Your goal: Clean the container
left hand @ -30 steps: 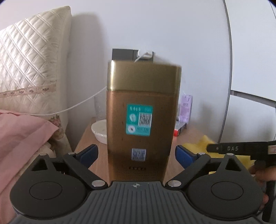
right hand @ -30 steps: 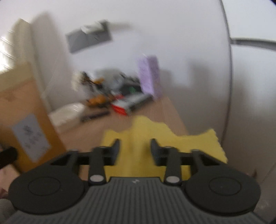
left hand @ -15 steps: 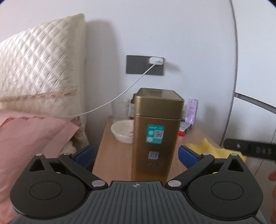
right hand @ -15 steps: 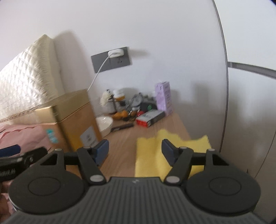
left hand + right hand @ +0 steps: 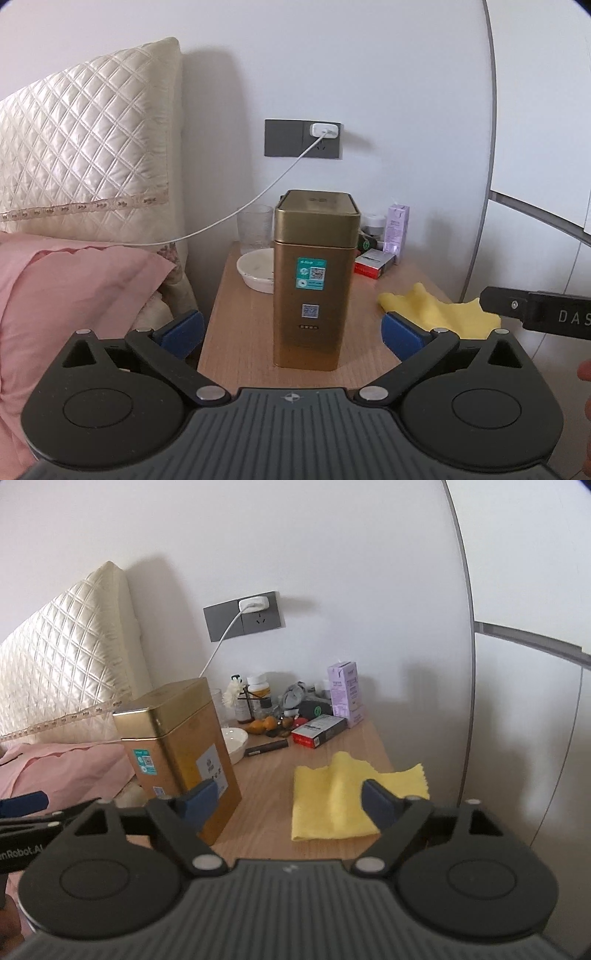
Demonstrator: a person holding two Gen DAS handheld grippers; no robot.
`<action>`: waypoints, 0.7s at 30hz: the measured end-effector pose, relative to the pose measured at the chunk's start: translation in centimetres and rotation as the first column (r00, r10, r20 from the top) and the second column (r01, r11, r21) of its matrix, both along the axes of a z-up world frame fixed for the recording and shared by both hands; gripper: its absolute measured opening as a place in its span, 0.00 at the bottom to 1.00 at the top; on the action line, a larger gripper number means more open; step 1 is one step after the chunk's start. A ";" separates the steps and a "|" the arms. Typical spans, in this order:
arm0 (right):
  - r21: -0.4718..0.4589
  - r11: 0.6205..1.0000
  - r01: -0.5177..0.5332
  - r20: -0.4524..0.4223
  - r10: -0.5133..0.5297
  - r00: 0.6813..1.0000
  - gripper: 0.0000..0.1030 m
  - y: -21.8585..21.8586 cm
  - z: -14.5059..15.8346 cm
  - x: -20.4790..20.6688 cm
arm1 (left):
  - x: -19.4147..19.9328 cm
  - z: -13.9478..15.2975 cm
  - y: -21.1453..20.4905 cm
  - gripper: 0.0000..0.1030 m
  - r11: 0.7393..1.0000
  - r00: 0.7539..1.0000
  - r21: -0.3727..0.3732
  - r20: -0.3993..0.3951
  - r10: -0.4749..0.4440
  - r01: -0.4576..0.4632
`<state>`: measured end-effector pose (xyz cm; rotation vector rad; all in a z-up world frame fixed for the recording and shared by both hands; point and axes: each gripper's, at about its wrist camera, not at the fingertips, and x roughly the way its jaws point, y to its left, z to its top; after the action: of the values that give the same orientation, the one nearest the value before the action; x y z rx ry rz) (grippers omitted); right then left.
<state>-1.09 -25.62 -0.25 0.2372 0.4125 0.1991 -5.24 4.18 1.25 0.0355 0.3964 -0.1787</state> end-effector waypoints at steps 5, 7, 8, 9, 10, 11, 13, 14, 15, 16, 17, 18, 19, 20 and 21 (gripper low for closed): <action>-0.034 0.999 0.030 -0.021 -0.030 0.999 0.90 -0.1 0.0 0.1 | 0.2 -0.2 -0.2 1.00 1.000 1.000 -0.005 -0.009 -0.001 0.001; -0.037 0.999 0.035 -0.033 -0.036 0.999 0.98 -0.1 0.0 0.2 | 0.5 -0.4 -0.4 1.00 1.000 1.000 0.001 -0.020 -0.006 0.006; -0.035 0.999 0.032 -0.037 -0.033 0.999 1.00 -0.1 0.0 0.2 | 0.5 -0.5 -0.5 1.00 1.000 1.000 0.002 -0.025 -0.009 0.009; -0.037 0.999 0.030 -0.039 -0.031 0.999 1.00 0.0 0.0 0.1 | 0.6 -0.6 -0.6 1.00 1.000 0.999 0.004 -0.030 -0.011 0.011; -0.042 0.999 0.031 -0.038 -0.033 0.999 1.00 0.1 0.0 0.1 | 0.7 -0.6 -0.6 1.00 1.000 0.999 0.004 -0.033 -0.017 0.017; -0.047 0.998 0.033 -0.036 -0.035 0.999 1.00 0.2 0.1 0.0 | 0.7 -0.7 -0.6 1.00 1.000 0.999 0.002 -0.036 -0.021 0.021; -0.052 0.998 0.035 -0.034 -0.037 0.999 1.00 0.3 0.1 -0.1 | 0.9 -0.9 -0.6 1.00 1.000 0.999 0.000 -0.043 -0.022 0.022; -0.052 0.998 0.037 -0.040 -0.039 0.998 1.00 0.3 0.1 0.0 | 0.9 -0.9 -0.7 1.00 1.000 0.999 0.003 -0.044 -0.022 0.023; -0.051 0.998 0.038 -0.044 -0.041 0.998 1.00 0.3 0.1 0.0 | 1.0 -0.9 -0.9 1.00 1.000 0.999 0.006 -0.044 -0.019 0.019; -0.049 0.998 0.039 -0.048 -0.042 0.998 1.00 0.2 0.0 0.1 | 1.0 -0.9 -0.9 1.00 1.000 0.999 0.007 -0.045 -0.014 0.014; -0.049 0.998 0.041 -0.049 -0.043 0.998 1.00 0.2 0.0 0.1 | 1.0 -0.8 -0.9 1.00 1.000 0.999 0.007 -0.046 -0.007 0.007; -0.049 0.998 0.042 -0.049 -0.044 0.998 1.00 0.2 0.0 0.1 | 1.0 -0.7 -0.9 1.00 1.000 0.999 0.007 -0.047 0.003 -0.003; -0.050 0.998 0.043 -0.050 -0.046 0.998 1.00 0.1 0.0 0.0 | 1.0 -0.6 -0.9 1.00 1.000 0.999 0.008 -0.048 0.008 -0.008; -0.051 0.998 0.045 -0.050 -0.047 0.998 1.00 0.1 0.0 0.0 | 1.0 -0.5 -1.0 1.00 1.000 0.999 0.013 -0.049 0.010 -0.009; -0.051 0.998 0.046 -0.051 -0.049 0.998 1.00 0.0 0.0 0.0 | 1.0 -0.5 -1.1 1.00 1.000 0.999 0.018 -0.049 0.012 -0.012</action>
<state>-1.07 -25.57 -0.29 0.2029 0.4625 0.1362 -4.27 3.05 0.78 0.0464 0.4472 -0.1644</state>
